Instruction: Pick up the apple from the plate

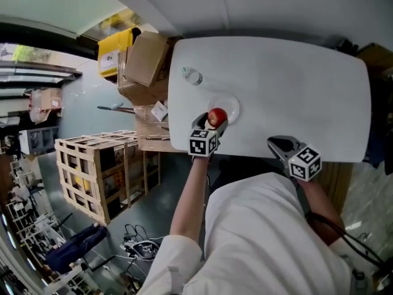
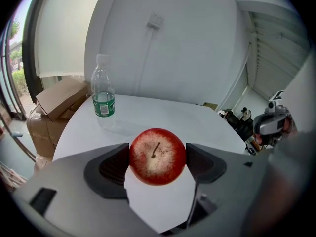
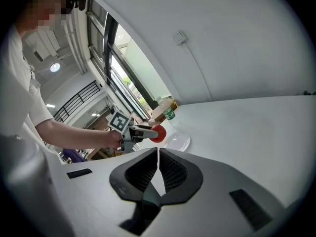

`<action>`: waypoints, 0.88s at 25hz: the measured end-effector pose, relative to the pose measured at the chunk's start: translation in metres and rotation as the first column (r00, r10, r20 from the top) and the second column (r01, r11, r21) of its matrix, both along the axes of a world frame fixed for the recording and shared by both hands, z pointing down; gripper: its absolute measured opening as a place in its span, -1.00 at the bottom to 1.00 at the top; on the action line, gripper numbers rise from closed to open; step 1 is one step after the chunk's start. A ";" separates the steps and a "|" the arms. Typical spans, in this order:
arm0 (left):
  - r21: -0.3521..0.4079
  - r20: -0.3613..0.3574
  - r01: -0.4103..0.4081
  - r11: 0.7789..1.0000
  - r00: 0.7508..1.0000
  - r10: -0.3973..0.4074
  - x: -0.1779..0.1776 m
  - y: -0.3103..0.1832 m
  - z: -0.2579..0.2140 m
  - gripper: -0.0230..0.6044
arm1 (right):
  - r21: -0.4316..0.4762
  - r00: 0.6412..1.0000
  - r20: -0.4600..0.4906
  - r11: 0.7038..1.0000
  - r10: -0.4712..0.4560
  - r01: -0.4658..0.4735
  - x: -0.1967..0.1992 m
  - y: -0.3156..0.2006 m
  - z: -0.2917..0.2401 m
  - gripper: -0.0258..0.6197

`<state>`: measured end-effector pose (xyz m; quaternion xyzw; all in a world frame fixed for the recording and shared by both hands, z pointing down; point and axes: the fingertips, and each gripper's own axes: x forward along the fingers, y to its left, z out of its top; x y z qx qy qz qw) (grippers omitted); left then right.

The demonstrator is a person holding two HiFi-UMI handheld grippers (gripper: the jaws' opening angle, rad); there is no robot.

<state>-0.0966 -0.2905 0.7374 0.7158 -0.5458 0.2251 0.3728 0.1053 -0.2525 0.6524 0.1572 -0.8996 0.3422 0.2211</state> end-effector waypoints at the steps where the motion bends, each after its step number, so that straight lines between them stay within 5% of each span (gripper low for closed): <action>1: 0.015 -0.007 0.000 1.000 1.000 0.000 0.000 0.003 -0.008 0.22 | 0.006 1.000 0.000 1.000 -0.004 0.004 -0.003 0.002 -0.002 -0.81; 22: 0.261 -0.149 -0.012 0.965 0.987 0.053 -0.029 0.123 -0.135 0.22 | 0.143 1.000 0.000 0.989 0.024 -0.024 -0.053 0.086 -0.051 -0.81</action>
